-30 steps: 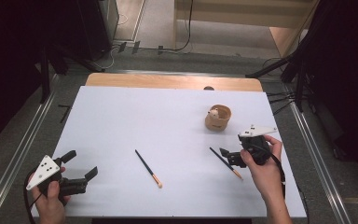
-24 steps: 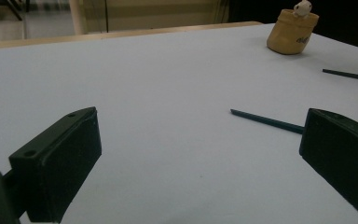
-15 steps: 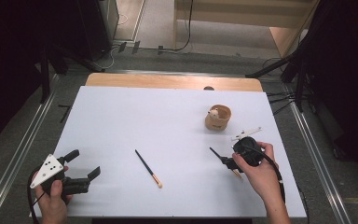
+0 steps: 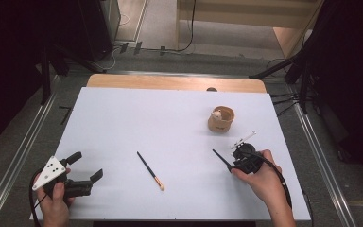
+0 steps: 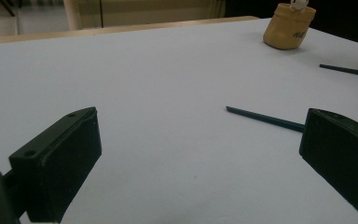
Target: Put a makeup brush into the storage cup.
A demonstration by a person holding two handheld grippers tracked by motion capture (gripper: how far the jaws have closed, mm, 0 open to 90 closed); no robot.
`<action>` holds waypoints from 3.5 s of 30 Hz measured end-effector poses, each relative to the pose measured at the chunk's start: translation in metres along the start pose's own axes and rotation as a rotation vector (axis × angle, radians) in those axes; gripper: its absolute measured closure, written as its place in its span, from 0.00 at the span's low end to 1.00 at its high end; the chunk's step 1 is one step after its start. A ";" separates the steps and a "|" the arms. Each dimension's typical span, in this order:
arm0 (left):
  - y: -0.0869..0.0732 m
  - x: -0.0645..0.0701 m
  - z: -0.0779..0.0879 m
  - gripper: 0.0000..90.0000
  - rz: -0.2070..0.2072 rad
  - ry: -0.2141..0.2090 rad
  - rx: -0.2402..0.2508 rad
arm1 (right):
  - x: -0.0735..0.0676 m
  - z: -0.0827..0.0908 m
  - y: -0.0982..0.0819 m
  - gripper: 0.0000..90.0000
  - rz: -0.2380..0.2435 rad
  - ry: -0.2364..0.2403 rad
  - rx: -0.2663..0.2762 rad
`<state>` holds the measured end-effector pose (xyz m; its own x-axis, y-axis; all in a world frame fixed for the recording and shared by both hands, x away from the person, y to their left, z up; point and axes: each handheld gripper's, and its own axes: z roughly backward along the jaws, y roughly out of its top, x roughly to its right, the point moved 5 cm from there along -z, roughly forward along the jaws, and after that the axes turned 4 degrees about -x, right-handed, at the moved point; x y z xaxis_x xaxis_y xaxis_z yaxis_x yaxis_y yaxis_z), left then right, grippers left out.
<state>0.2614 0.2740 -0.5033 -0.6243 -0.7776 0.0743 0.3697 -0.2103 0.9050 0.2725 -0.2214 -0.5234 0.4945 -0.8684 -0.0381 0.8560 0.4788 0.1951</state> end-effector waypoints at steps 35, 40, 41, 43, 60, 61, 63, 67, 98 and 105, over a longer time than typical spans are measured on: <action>0.051 0.064 -0.059 0.00 -0.082 -0.137 0.011 | 0.010 0.027 0.004 0.94 0.035 0.016 0.219; 0.065 0.077 -0.079 0.00 -0.107 -0.173 0.004 | 0.009 0.036 0.011 0.94 0.051 0.011 0.235; 0.067 0.080 -0.082 0.00 -0.114 -0.181 0.002 | 0.008 0.039 0.014 0.94 0.055 0.010 0.239; 0.070 0.085 -0.088 0.00 -0.128 -0.199 -0.003 | 0.005 0.044 0.021 0.94 0.072 0.013 0.250; 0.061 0.102 -0.101 0.00 -0.136 -0.340 -0.030 | -0.043 0.034 0.044 0.94 0.258 0.087 0.253; 0.062 0.103 -0.101 0.00 -0.135 -0.346 -0.028 | -0.046 0.035 0.044 0.94 0.268 0.092 0.256; 0.062 0.104 -0.100 0.00 -0.134 -0.352 -0.030 | -0.047 0.036 0.044 0.94 0.272 0.094 0.261; 0.061 0.105 -0.099 0.00 -0.132 -0.363 -0.034 | -0.052 0.039 0.044 0.94 0.296 0.092 0.270; 0.062 0.123 -0.099 0.07 -0.147 -0.579 -0.057 | -0.102 0.055 0.046 0.94 0.533 0.183 0.307; 0.063 0.130 -0.096 0.16 -0.160 -0.653 -0.059 | -0.112 0.056 0.045 0.94 0.592 0.213 0.309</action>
<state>0.2697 0.1022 -0.4767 -0.9553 -0.2209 0.1964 0.2641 -0.3397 0.9027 0.2468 -0.1095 -0.4553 0.9100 -0.4139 -0.0243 0.3673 0.7774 0.5106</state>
